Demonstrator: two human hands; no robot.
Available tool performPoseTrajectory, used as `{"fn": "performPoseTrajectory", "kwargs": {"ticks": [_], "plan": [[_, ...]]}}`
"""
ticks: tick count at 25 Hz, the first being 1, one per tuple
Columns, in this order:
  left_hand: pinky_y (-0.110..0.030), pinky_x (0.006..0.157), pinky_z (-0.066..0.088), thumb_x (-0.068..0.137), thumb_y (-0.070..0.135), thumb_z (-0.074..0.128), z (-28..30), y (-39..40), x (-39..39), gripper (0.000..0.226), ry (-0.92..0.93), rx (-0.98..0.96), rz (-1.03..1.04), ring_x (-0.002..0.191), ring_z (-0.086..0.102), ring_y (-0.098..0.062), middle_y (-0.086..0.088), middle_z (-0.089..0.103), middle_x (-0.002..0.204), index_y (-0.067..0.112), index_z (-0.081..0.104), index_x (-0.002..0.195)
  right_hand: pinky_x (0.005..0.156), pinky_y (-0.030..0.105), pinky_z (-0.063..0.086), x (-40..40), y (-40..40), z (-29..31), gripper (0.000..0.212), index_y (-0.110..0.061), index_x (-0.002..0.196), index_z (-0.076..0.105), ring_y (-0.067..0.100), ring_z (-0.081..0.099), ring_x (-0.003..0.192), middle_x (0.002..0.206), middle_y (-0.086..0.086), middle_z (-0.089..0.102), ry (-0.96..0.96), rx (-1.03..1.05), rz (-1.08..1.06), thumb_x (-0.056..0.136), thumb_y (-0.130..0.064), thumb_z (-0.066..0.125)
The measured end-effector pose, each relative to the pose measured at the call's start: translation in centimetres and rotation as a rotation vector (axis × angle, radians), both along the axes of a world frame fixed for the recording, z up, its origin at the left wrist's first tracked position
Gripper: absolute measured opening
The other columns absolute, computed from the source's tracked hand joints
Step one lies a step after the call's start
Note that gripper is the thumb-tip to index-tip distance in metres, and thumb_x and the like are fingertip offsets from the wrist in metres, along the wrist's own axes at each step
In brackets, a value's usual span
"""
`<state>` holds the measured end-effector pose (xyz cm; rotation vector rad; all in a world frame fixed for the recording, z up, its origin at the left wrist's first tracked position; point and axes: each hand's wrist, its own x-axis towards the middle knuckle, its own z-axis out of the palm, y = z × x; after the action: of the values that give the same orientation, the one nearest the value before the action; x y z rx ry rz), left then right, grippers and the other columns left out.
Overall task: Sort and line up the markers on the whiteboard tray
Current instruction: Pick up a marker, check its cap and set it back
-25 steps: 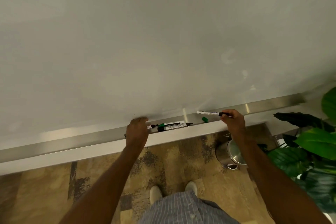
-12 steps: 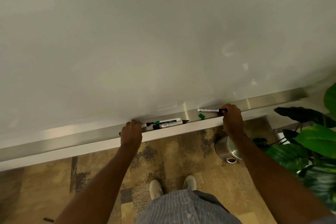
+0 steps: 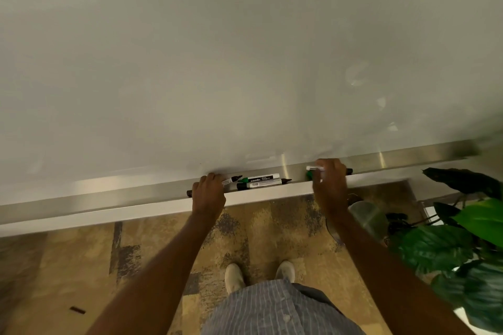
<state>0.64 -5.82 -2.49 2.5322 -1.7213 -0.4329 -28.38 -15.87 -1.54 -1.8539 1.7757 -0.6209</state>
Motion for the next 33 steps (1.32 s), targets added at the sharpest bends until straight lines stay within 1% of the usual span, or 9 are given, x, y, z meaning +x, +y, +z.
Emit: {"fn": "performPoseTrajectory", "kwargs": {"ticks": [3, 6, 9, 12, 15, 20, 24, 29, 33], "plan": [[-0.042, 0.09, 0.044, 0.096, 0.013, 0.058, 0.6, -0.2, -1.7, 0.027, 0.223, -0.118, 0.095, 0.1, 0.063, -0.019, 0.002, 0.071, 0.11, 0.025, 0.069, 0.117, 0.077, 0.016, 0.045, 5.6, 3.7, 0.1, 0.013, -0.017, 0.109, 0.062, 0.012, 0.058, 0.094, 0.108, 0.001, 0.061, -0.279, 0.125, 0.106, 0.103, -0.022, 0.052], [-0.036, 0.088, 0.048, 0.099, 0.041, 0.056, 1.7, -0.3, -3.7, 0.02, 0.543, -0.233, 0.213, 0.09, 0.065, 0.0, 0.017, 0.072, 0.095, 0.033, 0.073, 0.106, 0.078, 0.019, 0.051, 10.6, 5.8, 0.6, 0.023, -0.02, 0.119, 0.067, 0.01, 0.064, 0.098, 0.111, -0.003, 0.067, -0.526, 0.453, 0.083, 0.099, -0.029, 0.06], [-0.028, 0.085, 0.052, 0.096, 0.03, 0.063, 2.3, 0.1, -5.1, 0.02, 0.769, -0.26, 0.258, 0.089, 0.069, 0.0, 0.014, 0.076, 0.093, 0.03, 0.075, 0.112, 0.087, 0.031, 0.057, 12.6, 6.0, 0.8, 0.025, -0.021, 0.116, 0.072, 0.012, 0.068, 0.101, 0.107, -0.004, 0.073, -0.654, 0.571, 0.038, 0.096, -0.035, 0.065], [-0.028, 0.087, 0.054, 0.096, 0.023, 0.065, 2.6, 0.7, -4.8, 0.021, 0.891, -0.23, 0.253, 0.096, 0.072, -0.011, 0.004, 0.079, 0.102, 0.02, 0.075, 0.114, 0.08, 0.022, 0.054, 12.2, 5.9, 0.6, 0.017, -0.022, 0.11, 0.075, 0.007, 0.069, 0.092, 0.096, -0.007, 0.075, -0.69, 0.546, 0.005, 0.095, -0.027, 0.068], [-0.041, 0.088, 0.054, 0.097, 0.017, 0.059, 2.8, 1.2, -2.6, 0.016, 0.724, -0.215, 0.27, 0.095, 0.068, -0.016, 0.002, 0.074, 0.101, 0.021, 0.073, 0.101, 0.077, 0.025, 0.051, 12.0, 6.3, 0.6, 0.016, -0.019, 0.105, 0.076, 0.015, 0.068, 0.09, 0.095, -0.001, 0.076, -0.67, 0.535, -0.027, 0.094, -0.028, 0.069], [-0.043, 0.092, 0.048, 0.089, -0.004, 0.051, 1.4, 4.0, 2.8, 0.033, 0.036, -0.083, 0.172, 0.11, 0.06, -0.028, -0.007, 0.066, 0.12, 0.015, 0.066, 0.111, 0.054, 0.017, 0.048, 11.6, 7.6, 1.0, 0.009, -0.034, 0.093, 0.073, 0.008, 0.06, 0.064, 0.077, 0.002, 0.07, -0.626, 0.516, -0.002, 0.095, -0.037, 0.065], [-0.038, 0.086, 0.053, 0.09, -0.005, 0.055, -0.1, 5.5, 4.4, 0.033, 0.046, -0.027, 0.158, 0.107, 0.058, -0.029, -0.01, 0.061, 0.123, 0.013, 0.065, 0.115, 0.066, 0.02, 0.051, 11.8, 8.4, 1.1, 0.029, -0.025, 0.12, 0.07, 0.007, 0.064, 0.073, 0.082, -0.009, 0.069, -0.539, 0.499, 0.026, 0.099, -0.041, 0.059], [-0.041, 0.078, 0.055, 0.087, -0.013, 0.051, -0.1, 4.7, 5.5, 0.03, 0.182, -0.047, 0.184, 0.102, 0.057, -0.03, -0.014, 0.063, 0.108, 0.005, 0.069, 0.104, 0.08, 0.029, 0.051, 12.0, 9.1, 1.2, 0.032, -0.023, 0.124, 0.068, 0.011, 0.062, 0.086, 0.098, -0.006, 0.069, -0.431, 0.422, 0.076, 0.102, -0.04, 0.052], [-0.035, 0.076, 0.054, 0.089, -0.001, 0.062, 0.7, 3.4, 5.4, 0.016, 0.469, -0.112, 0.19, 0.089, 0.066, -0.024, -0.008, 0.071, 0.096, 0.007, 0.073, 0.097, 0.074, 0.011, 0.044, 11.8, 8.9, 1.5, 0.039, -0.024, 0.142, 0.055, 0.007, 0.055, 0.097, 0.118, 0.0, 0.054, -0.267, 0.402, 0.189, 0.104, -0.024, 0.047]]}}
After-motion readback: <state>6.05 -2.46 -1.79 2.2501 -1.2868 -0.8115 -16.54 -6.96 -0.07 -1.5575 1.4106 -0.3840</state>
